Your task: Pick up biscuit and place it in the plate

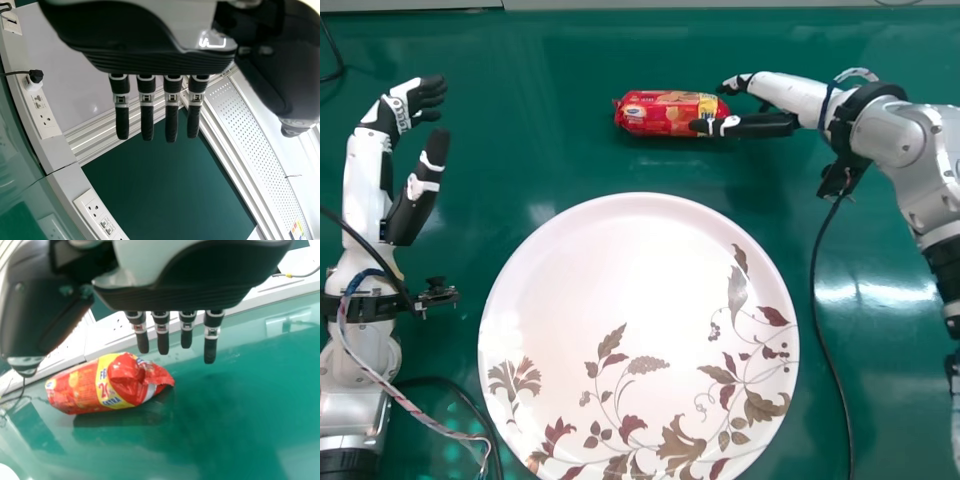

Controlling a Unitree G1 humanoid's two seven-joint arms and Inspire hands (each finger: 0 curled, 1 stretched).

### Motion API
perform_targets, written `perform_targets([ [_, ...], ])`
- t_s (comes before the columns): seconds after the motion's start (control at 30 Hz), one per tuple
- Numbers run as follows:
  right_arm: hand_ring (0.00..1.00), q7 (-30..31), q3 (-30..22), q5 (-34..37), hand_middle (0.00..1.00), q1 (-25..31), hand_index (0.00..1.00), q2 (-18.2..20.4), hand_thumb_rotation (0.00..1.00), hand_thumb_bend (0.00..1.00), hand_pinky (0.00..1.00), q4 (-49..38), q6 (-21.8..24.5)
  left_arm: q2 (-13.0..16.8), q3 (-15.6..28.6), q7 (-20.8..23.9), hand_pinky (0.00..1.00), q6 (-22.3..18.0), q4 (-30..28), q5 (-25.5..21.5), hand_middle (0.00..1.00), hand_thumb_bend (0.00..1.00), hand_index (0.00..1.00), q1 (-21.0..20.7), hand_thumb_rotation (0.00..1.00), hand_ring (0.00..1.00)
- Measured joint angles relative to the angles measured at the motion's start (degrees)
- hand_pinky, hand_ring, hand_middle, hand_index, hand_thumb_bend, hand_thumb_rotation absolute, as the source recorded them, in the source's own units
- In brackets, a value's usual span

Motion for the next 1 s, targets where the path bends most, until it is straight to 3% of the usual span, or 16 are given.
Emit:
perform_targets([
  [0.2, 0.94, 0.0, 1.0, -1.3, 1.00, -1.2, 1.00, 0.1, 0.66, 1.00, 0.81, 2.0, -1.2, 0.0, 0.0, 0.1, 0.70, 0.0, -0.3, 0.2, 0.80, 0.88, 0.82, 0.0, 0.47, 0.78],
  [0.37, 0.95, 0.1, 1.0, -1.3, 1.00, -3.2, 1.00, 0.5, 0.61, 1.00, 0.83, 3.7, -1.5, 0.0, 0.0, 0.1, 0.74, -0.1, -0.1, 0.1, 0.81, 0.88, 0.82, 0.0, 0.47, 0.80],
  [0.57, 0.97, 1.7, 0.9, -1.2, 1.00, -5.4, 1.00, 1.2, 0.56, 1.00, 0.85, 4.9, 0.8, 0.0, 0.0, 0.1, 0.74, -0.1, -0.2, 0.1, 0.82, 0.88, 0.83, 0.1, 0.47, 0.81],
  [0.77, 0.96, 1.8, 1.9, -2.1, 1.00, -7.1, 1.00, 1.4, 0.61, 1.00, 0.83, 6.5, 0.4, 0.0, 0.0, 0.1, 0.72, -0.1, -0.5, 0.1, 0.81, 0.88, 0.82, 0.1, 0.47, 0.80],
  [1.0, 0.99, 1.8, 3.2, -3.2, 1.00, -9.1, 1.00, 2.1, 0.62, 1.00, 0.91, 9.0, -1.2, 0.0, 0.0, 0.1, 0.72, -0.1, -0.9, 0.1, 0.82, 0.89, 0.82, 0.4, 0.48, 0.80],
])
